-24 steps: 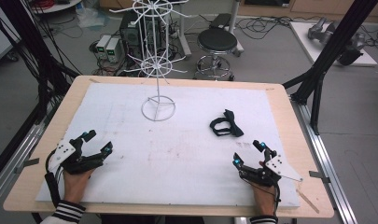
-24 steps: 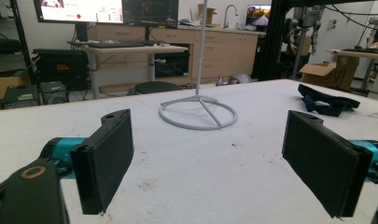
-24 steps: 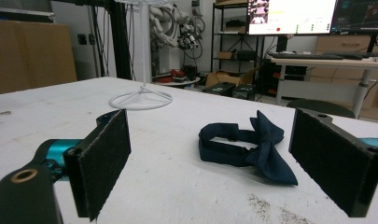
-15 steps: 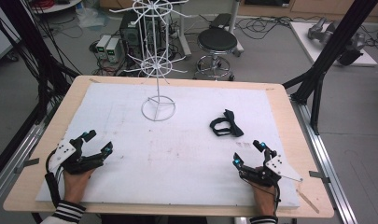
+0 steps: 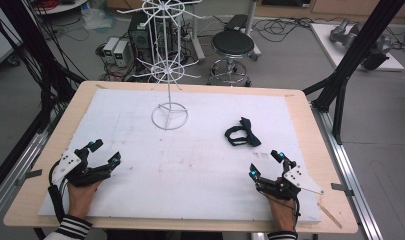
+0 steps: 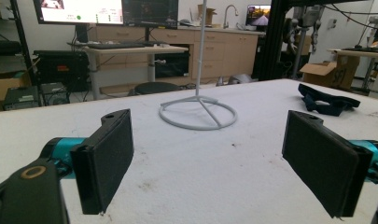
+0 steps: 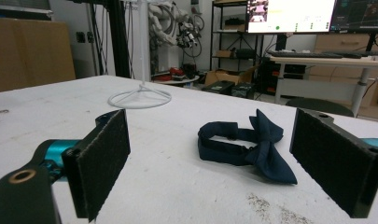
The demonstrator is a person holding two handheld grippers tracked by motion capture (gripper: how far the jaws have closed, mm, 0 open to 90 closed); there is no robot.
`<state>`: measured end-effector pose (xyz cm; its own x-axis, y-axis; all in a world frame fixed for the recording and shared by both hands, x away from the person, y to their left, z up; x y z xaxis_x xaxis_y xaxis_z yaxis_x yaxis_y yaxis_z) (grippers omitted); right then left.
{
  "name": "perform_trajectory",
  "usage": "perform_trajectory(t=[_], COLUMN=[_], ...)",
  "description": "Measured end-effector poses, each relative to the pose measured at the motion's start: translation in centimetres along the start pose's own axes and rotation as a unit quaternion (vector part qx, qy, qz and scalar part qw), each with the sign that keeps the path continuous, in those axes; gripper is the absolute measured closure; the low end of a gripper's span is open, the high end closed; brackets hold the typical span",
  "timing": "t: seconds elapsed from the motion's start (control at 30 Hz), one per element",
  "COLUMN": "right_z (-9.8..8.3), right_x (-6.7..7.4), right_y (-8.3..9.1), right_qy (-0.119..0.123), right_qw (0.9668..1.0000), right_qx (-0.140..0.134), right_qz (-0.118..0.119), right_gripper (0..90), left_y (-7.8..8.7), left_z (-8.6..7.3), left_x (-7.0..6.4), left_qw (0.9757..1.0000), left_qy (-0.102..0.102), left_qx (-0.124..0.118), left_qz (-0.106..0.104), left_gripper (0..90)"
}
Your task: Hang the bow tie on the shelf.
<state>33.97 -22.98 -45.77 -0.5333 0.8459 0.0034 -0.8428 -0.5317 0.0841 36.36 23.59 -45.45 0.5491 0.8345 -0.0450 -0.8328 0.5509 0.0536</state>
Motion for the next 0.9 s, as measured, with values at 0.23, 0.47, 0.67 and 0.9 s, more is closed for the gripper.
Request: perform_trajectory(t=[0.23,0.47,0.67,0.9], right_z=[-0.1,-0.8,-0.5,0.9], right_x=[-0.2,-0.1,-0.1,-0.4], right_y=[-0.2,-1.5,-2.1,-2.7], right_qy=[0.001,0.025,0.015,0.002], right_qw=[0.9998,0.9969,0.9963,0.9962], right_qx=[0.012,0.068,0.081,0.086], right_qz=[-0.014,-0.030,-0.025,-0.015], right_gripper=[11.2,11.3,11.3,11.2], left_y=[0.0,0.0,0.0,0.0], left_z=[0.0,0.0,0.0,0.0], left_x=[0.0,0.1,0.1,0.1], left_qw=[1.0000,1.0000,1.0000,1.0000], left_qy=[0.003,0.004,0.005,0.005], left_qx=[-0.001,-0.001,-0.001,-0.001], left_qz=[-0.001,-0.001,0.000,0.000], left_gripper=[16.9,17.0,16.9,16.9])
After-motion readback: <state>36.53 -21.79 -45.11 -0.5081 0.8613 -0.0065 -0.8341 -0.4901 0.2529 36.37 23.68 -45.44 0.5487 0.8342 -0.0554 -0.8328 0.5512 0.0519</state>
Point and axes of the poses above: each handheld gripper's, and its own axes: y roughly backward along the jaws, z roughly out of its top, x roughly to its left, the point moved 10 cm from there along -y, roughly forward along the jaws, and after that the axes turned 3 degrees about x, right-handed, at the moved point
